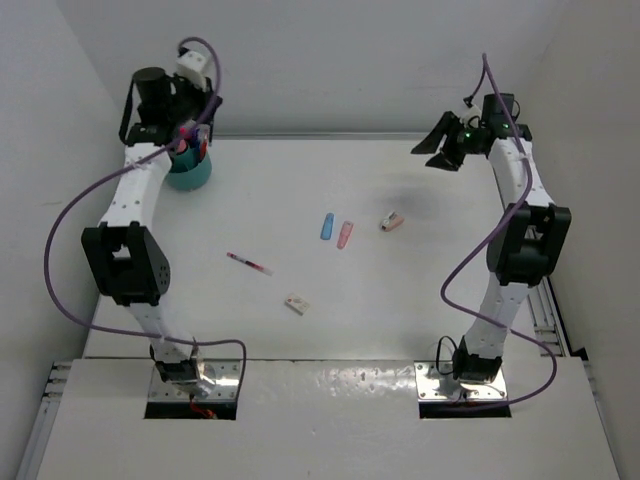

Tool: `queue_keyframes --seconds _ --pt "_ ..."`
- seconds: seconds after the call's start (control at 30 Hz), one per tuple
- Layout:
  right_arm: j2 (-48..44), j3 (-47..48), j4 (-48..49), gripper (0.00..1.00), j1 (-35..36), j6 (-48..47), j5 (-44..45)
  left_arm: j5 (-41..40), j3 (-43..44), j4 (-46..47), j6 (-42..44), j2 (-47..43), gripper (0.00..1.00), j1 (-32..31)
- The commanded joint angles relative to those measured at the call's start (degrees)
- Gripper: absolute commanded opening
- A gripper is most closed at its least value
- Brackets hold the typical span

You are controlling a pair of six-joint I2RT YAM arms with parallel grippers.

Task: Sort the stationery into containers
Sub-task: Place the stationery into the container

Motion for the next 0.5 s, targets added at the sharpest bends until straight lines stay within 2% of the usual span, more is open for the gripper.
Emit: queue_keyframes --seconds 0.0,0.17,0.47 --pt "-4.6 -2.8 -4.6 0.59 3.0 -6.0 0.3 3.7 7.3 1.0 -15.5 6.8 0.0 7.4" --pt "-5.2 -3.3 -4.8 0.59 2.6 -5.6 0.4 7.9 7.9 13.0 -21.4 11.5 0.0 13.5" --pt "-5.2 -4.8 -4.6 0.58 2.7 -5.1 -0.2 6.9 8.7 16.2 -15.8 15.0 0.0 14.1"
